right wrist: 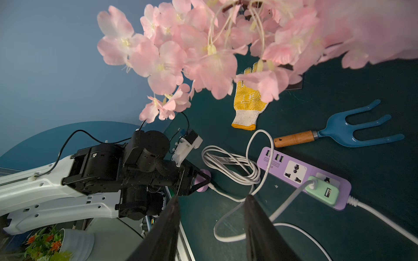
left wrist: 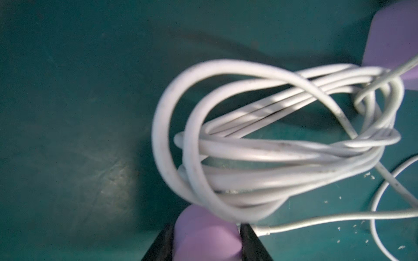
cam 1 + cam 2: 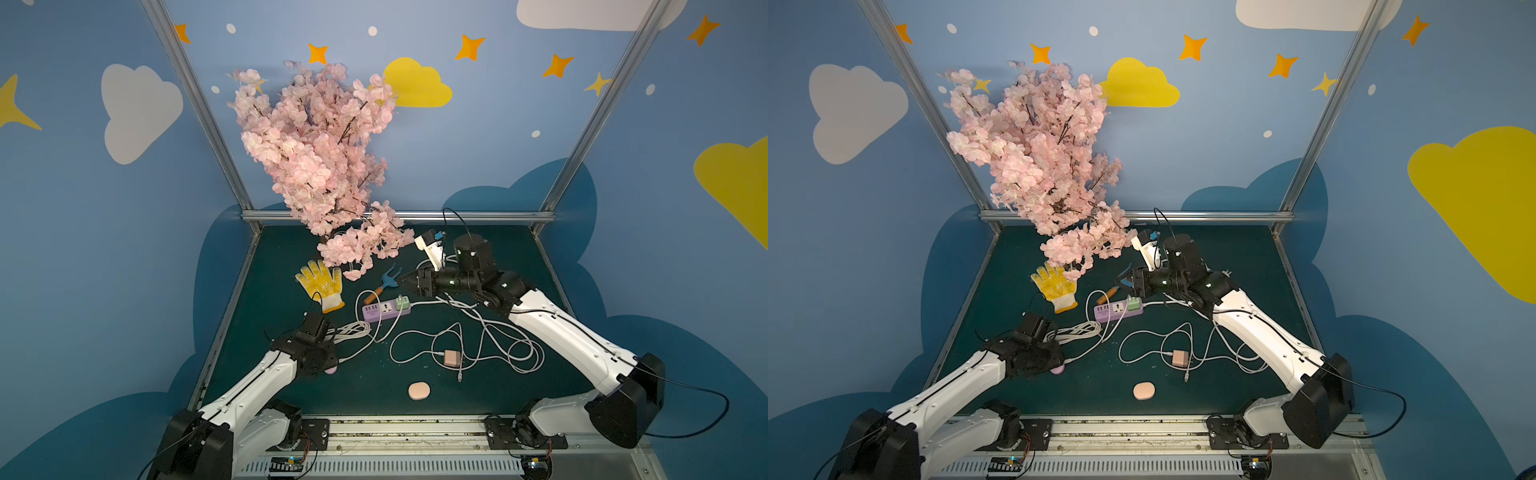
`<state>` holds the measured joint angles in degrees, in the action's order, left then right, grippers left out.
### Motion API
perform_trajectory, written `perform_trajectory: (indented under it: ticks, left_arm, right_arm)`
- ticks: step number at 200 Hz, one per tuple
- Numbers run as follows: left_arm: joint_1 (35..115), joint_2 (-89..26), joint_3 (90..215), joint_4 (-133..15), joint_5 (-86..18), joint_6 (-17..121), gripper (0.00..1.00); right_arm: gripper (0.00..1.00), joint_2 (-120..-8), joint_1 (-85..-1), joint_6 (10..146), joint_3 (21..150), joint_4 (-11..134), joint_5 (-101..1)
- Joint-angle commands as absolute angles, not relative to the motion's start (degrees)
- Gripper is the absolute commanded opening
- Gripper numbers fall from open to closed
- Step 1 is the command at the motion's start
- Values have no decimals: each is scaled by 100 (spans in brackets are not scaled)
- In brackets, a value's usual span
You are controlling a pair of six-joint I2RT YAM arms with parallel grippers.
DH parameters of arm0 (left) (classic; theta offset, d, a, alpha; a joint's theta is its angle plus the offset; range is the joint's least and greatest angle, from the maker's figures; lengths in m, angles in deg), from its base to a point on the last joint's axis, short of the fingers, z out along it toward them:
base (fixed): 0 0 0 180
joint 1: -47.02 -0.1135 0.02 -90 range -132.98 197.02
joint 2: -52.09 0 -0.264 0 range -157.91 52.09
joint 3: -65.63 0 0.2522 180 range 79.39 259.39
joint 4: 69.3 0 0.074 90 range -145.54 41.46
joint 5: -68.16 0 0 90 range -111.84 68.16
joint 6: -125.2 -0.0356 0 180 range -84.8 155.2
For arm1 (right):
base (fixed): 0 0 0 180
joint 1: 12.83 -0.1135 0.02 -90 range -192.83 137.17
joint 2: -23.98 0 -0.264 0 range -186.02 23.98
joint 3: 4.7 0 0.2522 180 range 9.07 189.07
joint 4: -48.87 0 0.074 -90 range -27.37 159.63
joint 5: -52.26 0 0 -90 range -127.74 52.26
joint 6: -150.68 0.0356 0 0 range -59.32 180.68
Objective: Charge the bluetooth headset
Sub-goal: Place the bluetooth headset at the center of the board.
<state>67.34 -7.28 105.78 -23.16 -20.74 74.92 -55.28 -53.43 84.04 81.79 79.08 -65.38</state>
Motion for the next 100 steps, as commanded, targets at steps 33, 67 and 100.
perform_trajectory:
  ticks: [33, 67, 100]
  left_arm:
    - [6692, -661, 10643, -2139, -1964, 7388, 65]
    - [6688, -428, 10868, -1895, -1882, 7348, 67]
    - [6675, -266, 11003, -1747, -1821, 7408, 68]
  right_arm:
    - [47, -5566, -5341, 8301, 8253, 8007, -6534]
    - [48, -5481, -5332, 8250, 8193, 8110, -6416]
    - [48, -5473, -5335, 8265, 8138, 8126, -6393]
